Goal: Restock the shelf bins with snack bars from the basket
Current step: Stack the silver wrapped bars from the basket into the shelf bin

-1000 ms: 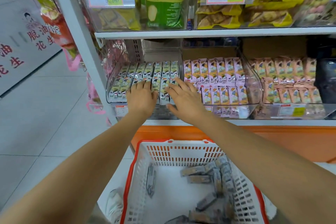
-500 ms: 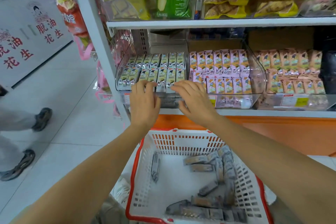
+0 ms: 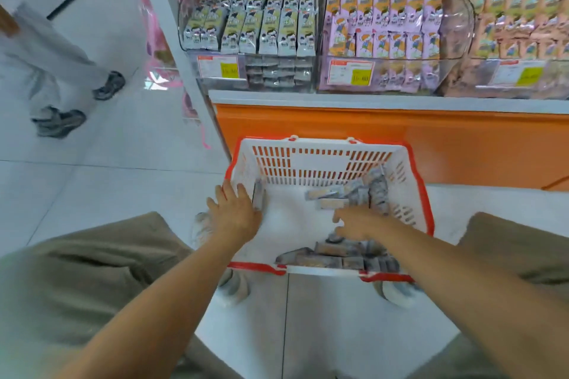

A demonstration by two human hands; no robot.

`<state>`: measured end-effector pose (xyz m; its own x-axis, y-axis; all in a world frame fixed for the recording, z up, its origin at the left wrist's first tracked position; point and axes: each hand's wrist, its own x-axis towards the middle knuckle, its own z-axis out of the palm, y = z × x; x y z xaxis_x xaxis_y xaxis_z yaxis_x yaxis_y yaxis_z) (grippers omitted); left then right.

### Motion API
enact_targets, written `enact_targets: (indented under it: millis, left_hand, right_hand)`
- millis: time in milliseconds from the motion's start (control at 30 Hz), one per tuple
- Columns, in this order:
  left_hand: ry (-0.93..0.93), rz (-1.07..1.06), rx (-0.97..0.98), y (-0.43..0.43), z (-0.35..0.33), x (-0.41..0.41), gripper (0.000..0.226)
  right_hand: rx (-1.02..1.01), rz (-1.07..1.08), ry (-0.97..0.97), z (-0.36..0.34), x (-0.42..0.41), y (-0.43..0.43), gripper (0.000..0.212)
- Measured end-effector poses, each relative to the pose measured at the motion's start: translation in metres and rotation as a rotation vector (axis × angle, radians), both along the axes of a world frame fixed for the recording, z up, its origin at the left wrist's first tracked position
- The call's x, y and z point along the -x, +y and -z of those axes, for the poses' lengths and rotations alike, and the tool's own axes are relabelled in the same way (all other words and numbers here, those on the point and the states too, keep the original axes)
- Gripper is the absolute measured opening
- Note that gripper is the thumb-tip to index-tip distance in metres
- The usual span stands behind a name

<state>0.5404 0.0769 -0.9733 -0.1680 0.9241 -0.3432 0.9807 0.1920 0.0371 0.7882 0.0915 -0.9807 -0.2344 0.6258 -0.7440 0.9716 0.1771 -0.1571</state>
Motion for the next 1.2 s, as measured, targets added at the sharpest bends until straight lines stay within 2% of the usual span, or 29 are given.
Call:
enact_targets:
  millis: [67, 200, 367, 633, 733, 800, 900, 1033, 1133, 1200]
  left_hand:
    - [-0.005, -0.004, 0.022, -0.007, 0.012, -0.001, 0.075]
    - [-0.013, 0.000, -0.003, -0.013, 0.024, -0.004, 0.076]
    - [0.019, 0.022, -0.001, -0.016, 0.032, -0.004, 0.076]
    - [0.045, 0.044, -0.013, -0.019, 0.035, -0.002, 0.074]
    - [0.051, 0.055, -0.018, -0.020, 0.037, 0.000, 0.073]
    - [0.055, 0.068, -0.015, -0.020, 0.036, 0.001, 0.072]
    - [0.060, 0.095, 0.005, -0.021, 0.034, 0.002, 0.065]
    - [0.022, 0.148, -0.009, -0.022, 0.028, -0.002, 0.061]
    - [-0.172, 0.292, 0.005, -0.021, 0.021, -0.015, 0.067]
    - [-0.336, 0.368, 0.038, -0.021, 0.018, -0.029, 0.072]
  right_hand:
    - [0.068, 0.000, -0.051, 0.018, -0.004, -0.012, 0.039]
    - [0.178, 0.012, -0.132, 0.050, -0.011, -0.026, 0.015]
    - [0.192, 0.058, -0.182, 0.072, -0.014, -0.034, 0.027]
    - [0.155, 0.143, -0.169, 0.080, -0.014, -0.039, 0.023]
    - [0.092, 0.137, -0.158, 0.072, -0.014, -0.041, 0.011]
    - [0.051, 0.170, -0.127, 0.066, -0.015, -0.042, 0.022]
    - [-0.023, 0.305, -0.010, 0.052, -0.020, -0.037, 0.017]
    - [-0.125, 0.482, 0.229, 0.028, -0.019, -0.015, 0.027]
    - [0.042, 0.707, 0.483, 0.002, -0.007, -0.001, 0.014]
    - [0.192, 0.773, 0.611, -0.014, 0.003, 0.003, 0.012]
